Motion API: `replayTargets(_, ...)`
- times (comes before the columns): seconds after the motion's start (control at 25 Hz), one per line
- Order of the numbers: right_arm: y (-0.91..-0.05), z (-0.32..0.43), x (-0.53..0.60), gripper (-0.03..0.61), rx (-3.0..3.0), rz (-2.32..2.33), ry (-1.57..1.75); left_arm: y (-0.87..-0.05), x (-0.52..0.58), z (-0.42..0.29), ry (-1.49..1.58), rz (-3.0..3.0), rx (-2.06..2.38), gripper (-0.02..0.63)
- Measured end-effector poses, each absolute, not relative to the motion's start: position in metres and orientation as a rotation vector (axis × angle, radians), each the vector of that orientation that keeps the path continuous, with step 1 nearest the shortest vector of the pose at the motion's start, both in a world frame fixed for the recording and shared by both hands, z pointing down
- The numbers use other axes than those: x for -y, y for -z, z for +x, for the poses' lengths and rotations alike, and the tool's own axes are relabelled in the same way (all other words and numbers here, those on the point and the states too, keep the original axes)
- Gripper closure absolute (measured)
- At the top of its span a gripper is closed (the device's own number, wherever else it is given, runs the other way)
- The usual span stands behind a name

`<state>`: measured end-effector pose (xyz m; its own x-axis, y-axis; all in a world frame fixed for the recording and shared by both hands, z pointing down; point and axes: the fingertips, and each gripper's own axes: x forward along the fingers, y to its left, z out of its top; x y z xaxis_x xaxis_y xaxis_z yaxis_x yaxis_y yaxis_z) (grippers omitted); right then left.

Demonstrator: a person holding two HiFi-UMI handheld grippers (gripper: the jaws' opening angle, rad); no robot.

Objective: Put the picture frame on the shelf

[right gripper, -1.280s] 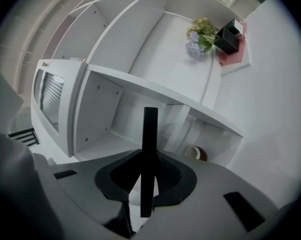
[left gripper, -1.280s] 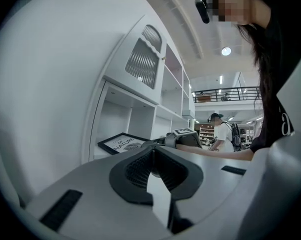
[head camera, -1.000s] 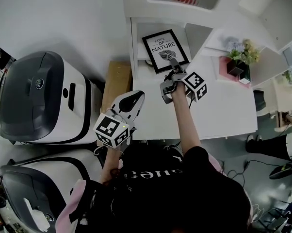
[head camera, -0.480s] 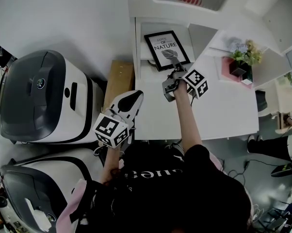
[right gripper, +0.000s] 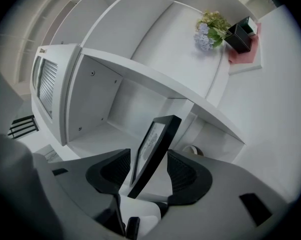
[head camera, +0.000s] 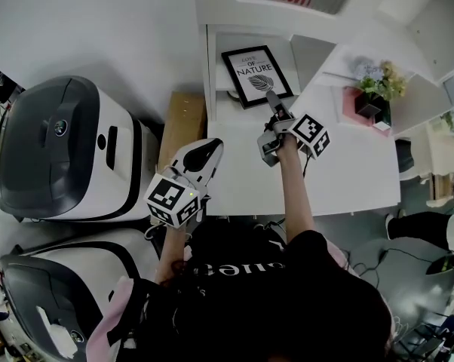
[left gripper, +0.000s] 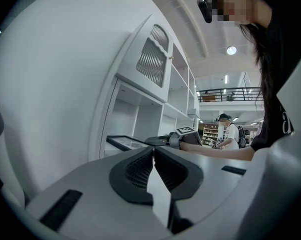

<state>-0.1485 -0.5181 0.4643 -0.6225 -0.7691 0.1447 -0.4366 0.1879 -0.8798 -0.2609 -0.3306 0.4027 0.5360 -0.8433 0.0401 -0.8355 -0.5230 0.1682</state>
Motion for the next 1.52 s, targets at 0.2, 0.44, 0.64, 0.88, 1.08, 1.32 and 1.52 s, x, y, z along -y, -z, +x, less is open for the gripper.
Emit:
replayTargets(0.2, -0.457, -0.143, 0.496, 0.35, -2.279, -1.108, 1.369, -0.402, 0.331, -0.253, 0.072, 2.609, 1.427, 0.592)
replayTargets(0.44, -0.442, -0.145, 0.458, 0.351, -2.504, -1.028, 1.26, -0.4, 0.329, -0.237, 0.076, 2.621, 1.416, 0.592)
replayTargets(0.64, -0.424, -0.14, 0.428, 0.351, -2.595, -0.943, 1.198, -0.395, 0.325, -0.22, 0.082, 2.634, 1.419, 0.592)
replayTargets(0.88, -0.411, -0.123, 0.394, 0.353, -2.697, -0.886, 1.112, -0.392, 0.316, -0.198, 0.07, 2.632, 1.443, 0.592)
replayTargets(1.08, -0.412, -0.107, 0.369, 0.371, -2.755, -0.844, 1.094, -0.39, 0.305, -0.175, 0.06, 2.621, 1.474, 0.592)
replayTargets(1.32, -0.412, -0.084, 0.342, 0.42, -2.836, -0.805, 1.06, -0.387, 0.288, -0.145, 0.053, 2.594, 1.527, 0.592)
replayTargets(1.52, -0.41, -0.064, 0.317, 0.465, -2.904, -0.757, 1.02, -0.38, 0.27, -0.121, 0.074, 2.571, 1.591, 0.592)
